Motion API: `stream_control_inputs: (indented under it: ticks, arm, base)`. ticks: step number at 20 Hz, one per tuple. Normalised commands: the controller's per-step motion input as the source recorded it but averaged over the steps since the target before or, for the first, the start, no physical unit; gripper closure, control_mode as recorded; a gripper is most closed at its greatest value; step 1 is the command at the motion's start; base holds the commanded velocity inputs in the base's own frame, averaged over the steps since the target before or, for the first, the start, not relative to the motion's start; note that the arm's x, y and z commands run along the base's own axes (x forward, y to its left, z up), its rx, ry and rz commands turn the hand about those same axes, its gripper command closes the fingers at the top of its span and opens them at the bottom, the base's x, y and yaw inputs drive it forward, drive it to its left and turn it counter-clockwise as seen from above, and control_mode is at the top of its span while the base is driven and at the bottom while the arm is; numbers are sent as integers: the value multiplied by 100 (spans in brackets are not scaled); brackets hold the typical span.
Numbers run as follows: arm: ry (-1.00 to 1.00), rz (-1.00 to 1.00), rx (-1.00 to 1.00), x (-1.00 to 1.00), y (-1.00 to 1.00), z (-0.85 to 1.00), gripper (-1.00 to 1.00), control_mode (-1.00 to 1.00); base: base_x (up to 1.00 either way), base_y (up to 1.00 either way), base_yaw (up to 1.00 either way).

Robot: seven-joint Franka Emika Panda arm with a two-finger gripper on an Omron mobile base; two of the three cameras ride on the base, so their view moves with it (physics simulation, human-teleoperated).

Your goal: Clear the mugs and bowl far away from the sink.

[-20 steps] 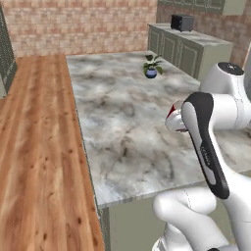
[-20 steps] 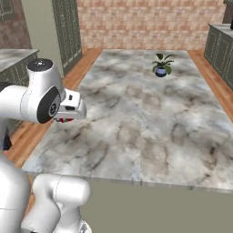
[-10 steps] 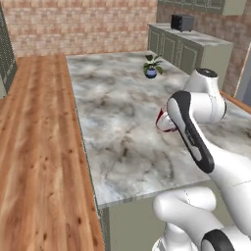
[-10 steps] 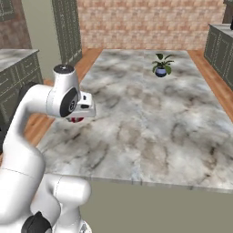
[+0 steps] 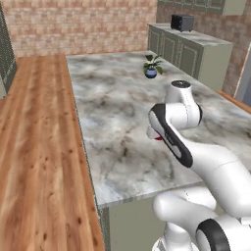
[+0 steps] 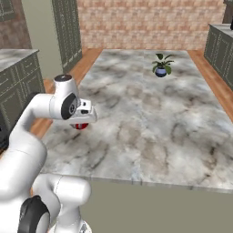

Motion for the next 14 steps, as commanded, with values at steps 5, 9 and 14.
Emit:
stream_control_inputs:
  ticks: [5, 9, 14]
  arm:
    - [8, 6, 0, 19, 0, -47, 100, -100]
    - [2, 4, 0, 18, 0, -45, 100, -100]
    - [0, 1, 0, 24, 0, -38, 100, -100]
  base:
    - [0, 0, 0]
    - [0, 0, 0]
    - [0, 0, 0]
